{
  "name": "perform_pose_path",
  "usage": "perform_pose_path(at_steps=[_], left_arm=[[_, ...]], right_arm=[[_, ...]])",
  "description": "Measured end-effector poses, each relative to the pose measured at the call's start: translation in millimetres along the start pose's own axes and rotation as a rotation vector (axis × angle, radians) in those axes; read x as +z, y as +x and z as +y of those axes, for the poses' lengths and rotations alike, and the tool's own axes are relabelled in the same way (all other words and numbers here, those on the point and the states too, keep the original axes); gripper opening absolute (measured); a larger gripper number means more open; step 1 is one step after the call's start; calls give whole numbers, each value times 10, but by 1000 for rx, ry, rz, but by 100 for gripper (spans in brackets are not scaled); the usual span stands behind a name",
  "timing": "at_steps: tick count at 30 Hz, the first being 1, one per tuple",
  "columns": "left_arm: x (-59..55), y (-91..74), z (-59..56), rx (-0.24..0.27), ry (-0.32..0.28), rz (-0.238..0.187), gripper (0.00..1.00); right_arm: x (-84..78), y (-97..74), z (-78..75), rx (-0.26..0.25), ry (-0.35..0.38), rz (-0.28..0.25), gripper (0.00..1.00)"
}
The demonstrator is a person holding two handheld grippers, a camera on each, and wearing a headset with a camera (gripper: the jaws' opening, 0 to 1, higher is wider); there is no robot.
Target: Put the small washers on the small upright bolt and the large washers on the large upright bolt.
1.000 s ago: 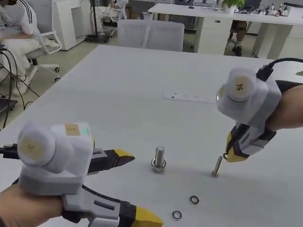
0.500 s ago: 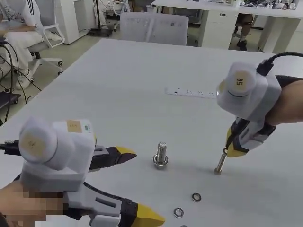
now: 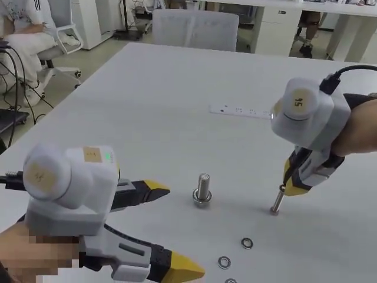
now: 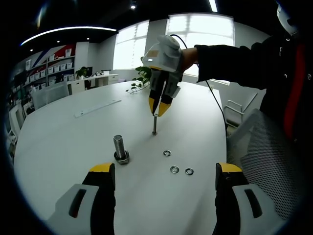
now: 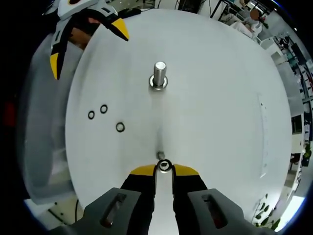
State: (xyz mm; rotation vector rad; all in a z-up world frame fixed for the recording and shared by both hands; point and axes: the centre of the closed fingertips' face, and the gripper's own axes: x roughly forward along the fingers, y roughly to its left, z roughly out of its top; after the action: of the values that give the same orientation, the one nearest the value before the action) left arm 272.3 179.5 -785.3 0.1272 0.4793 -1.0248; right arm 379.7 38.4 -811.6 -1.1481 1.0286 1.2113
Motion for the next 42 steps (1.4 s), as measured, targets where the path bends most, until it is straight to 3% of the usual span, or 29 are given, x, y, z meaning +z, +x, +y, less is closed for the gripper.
perform_pose_path(at_steps=[20, 42], left_arm=[[-38, -26, 2, 8, -9, 4, 84], [-56, -62, 12, 19, -18, 10, 84]], right_arm=[[-9, 146, 47, 28, 1, 9, 13], [-32, 485, 142, 71, 23, 14, 13]])
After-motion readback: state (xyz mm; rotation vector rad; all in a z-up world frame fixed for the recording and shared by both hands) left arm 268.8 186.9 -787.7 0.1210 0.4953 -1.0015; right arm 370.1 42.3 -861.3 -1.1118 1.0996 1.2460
